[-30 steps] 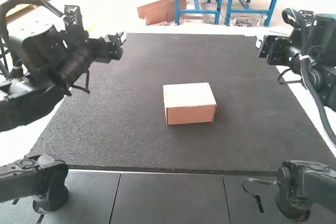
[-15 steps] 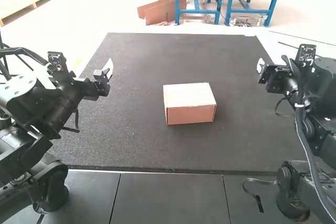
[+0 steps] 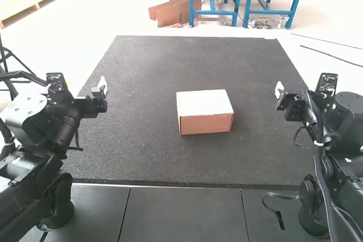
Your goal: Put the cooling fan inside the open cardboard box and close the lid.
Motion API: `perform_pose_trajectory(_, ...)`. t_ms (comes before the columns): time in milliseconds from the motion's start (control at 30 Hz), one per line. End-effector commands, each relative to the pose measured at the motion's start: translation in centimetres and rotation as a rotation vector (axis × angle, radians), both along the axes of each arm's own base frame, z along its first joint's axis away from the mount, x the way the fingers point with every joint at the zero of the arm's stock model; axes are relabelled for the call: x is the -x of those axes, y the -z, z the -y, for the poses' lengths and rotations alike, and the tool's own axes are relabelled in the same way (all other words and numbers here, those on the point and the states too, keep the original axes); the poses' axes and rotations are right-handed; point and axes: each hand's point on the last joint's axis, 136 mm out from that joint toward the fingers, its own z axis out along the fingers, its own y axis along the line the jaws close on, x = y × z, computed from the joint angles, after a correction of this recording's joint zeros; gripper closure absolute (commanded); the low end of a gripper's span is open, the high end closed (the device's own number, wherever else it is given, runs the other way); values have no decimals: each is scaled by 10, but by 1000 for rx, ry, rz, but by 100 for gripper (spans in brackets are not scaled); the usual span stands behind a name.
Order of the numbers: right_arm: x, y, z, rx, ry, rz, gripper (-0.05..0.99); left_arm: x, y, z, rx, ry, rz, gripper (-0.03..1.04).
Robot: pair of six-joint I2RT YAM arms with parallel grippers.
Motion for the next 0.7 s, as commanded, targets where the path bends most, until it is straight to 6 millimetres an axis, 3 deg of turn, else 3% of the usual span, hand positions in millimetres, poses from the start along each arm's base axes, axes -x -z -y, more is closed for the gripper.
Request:
perform_pose_trajectory(0,2,-3,-1,-4,-7,27,2,3,3,-4,1,17,7,6)
perform_pose_trajectory(133,6,4,1,-3,8,52,2,4,22,-17,15,-14,-68,6)
perform_pose_trajectory(300,12,29,6,42,32,-42,2,4,37,-23,30,-38,-126,5)
perform_pose_trajectory(667,13,38,10,62,47,-76,2,5,37,-27,50,-54,-125,5)
